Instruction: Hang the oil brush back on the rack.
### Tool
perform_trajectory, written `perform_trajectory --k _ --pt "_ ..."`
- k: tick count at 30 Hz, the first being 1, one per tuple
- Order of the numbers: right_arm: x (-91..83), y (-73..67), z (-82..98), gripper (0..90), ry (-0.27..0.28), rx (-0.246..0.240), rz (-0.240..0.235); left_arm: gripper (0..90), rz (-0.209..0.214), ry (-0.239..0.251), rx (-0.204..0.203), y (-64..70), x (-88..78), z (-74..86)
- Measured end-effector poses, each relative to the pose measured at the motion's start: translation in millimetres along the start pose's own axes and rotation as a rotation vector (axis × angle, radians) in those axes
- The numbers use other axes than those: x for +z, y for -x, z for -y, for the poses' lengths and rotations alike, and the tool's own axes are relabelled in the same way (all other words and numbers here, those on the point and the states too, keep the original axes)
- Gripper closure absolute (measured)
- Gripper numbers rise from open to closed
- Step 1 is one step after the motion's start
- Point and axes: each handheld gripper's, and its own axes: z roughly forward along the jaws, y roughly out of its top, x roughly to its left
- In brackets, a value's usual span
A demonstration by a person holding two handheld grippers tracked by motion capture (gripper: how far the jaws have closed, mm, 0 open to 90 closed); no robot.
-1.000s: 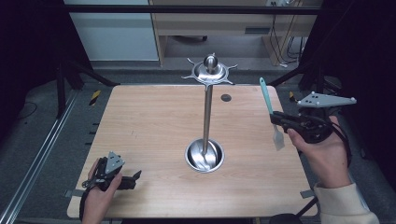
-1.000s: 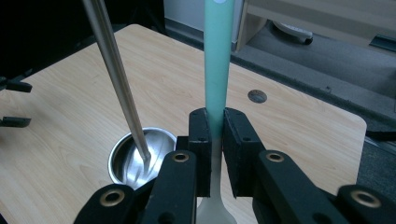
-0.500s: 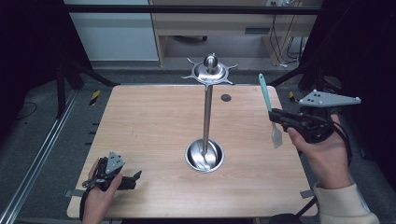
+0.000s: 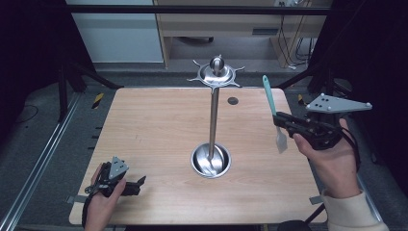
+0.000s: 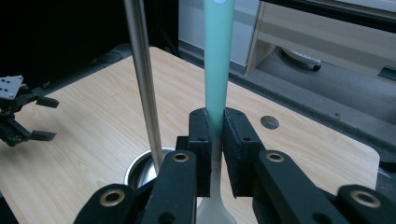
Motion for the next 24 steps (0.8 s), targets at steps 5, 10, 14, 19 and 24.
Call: perform_trajectory --k 5,10,14,19,24 --pt "0.4 -5.2 -0.9 82.0 0.005 -0.014 -0.016 3.1 0.0 0.0 0.001 0.1 0.0 0.0" --pt "0.2 -10.8 -1.5 82.0 0.011 -0.028 -0.029 3.1 0.001 0.0 0.0 -0.1 -0.1 0.0" --pt "-0.6 -15.0 -1.8 82.0 0.014 -0.038 -0.042 3.1 0.0 0.0 0.0 0.1 0.0 0.0" --pt "-0.9 -19.8 -2.1 82.0 0.018 -0.053 -0.058 3.1 0.0 0.0 0.0 0.0 0.0 0.0" --pt "0.4 -23.0 -2.6 82.0 0.018 -0.061 -0.072 3.1 0.0 -0.001 0.0 0.1 0.1 0.0"
